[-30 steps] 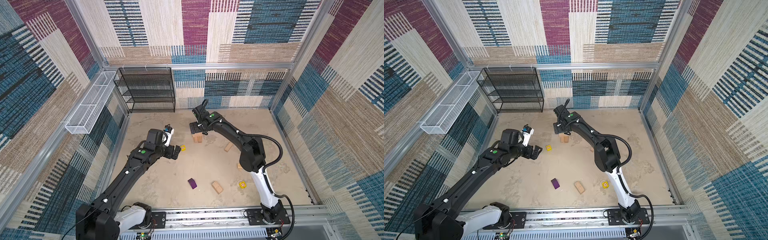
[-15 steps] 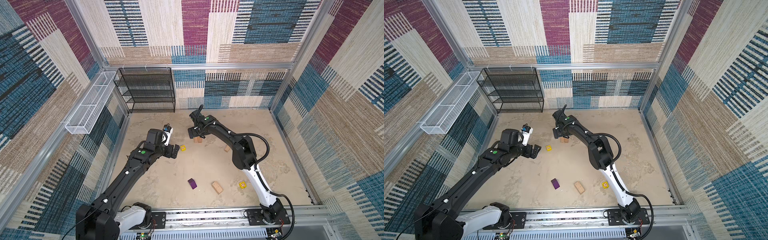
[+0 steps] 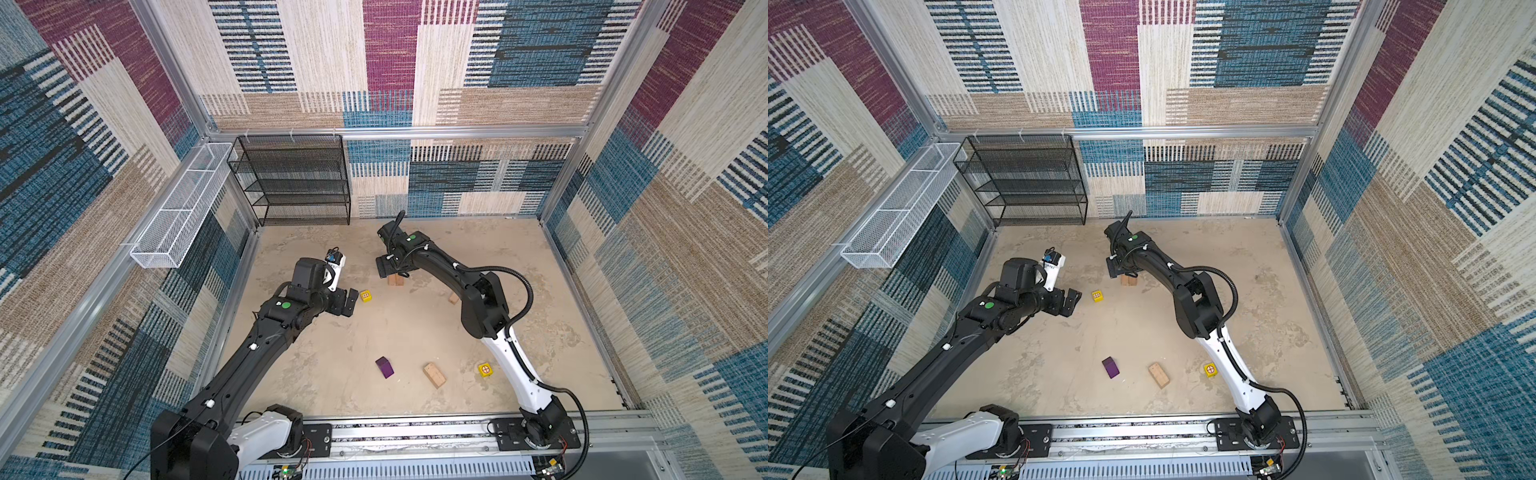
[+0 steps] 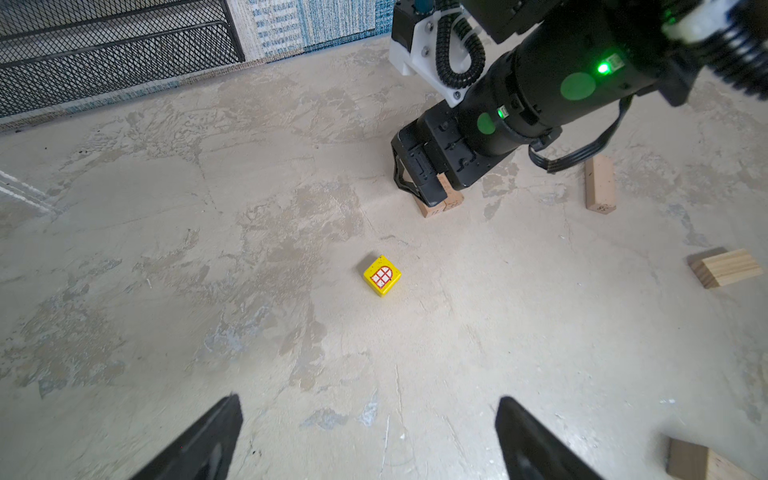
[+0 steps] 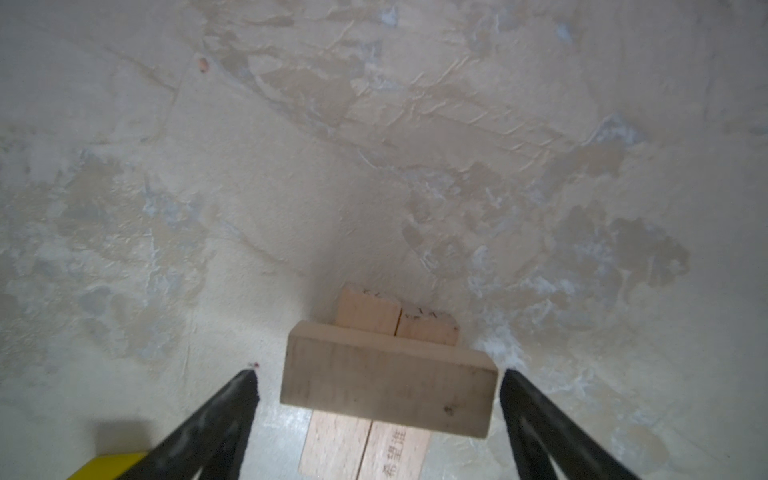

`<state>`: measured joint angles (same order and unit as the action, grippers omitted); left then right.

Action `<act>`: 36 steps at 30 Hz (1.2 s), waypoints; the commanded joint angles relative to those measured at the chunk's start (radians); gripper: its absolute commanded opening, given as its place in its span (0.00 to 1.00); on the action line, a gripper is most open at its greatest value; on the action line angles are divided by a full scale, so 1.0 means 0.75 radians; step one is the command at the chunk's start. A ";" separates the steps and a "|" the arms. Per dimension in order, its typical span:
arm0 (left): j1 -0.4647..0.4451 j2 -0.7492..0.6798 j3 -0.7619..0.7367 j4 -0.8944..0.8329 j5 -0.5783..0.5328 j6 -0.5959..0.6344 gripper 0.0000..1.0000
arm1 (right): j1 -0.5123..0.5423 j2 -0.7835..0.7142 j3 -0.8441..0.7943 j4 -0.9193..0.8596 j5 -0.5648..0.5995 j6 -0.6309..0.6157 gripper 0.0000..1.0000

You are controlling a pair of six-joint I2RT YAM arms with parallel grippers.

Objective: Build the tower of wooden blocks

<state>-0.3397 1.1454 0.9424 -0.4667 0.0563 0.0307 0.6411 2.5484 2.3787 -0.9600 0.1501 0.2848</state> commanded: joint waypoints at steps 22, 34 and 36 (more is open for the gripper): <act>-0.036 -0.040 -0.007 0.003 -0.061 0.051 1.00 | 0.001 0.022 0.028 -0.026 0.039 0.086 0.81; -0.048 -0.065 -0.011 -0.007 -0.081 0.060 1.00 | 0.001 0.004 0.037 -0.053 0.078 0.161 0.74; -0.050 -0.070 -0.015 -0.009 -0.085 0.061 1.00 | 0.002 -0.003 0.037 -0.048 0.089 0.184 0.73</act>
<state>-0.3756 1.0996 0.9340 -0.4686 0.0036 0.0593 0.6403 2.5622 2.3978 -0.9928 0.1875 0.3813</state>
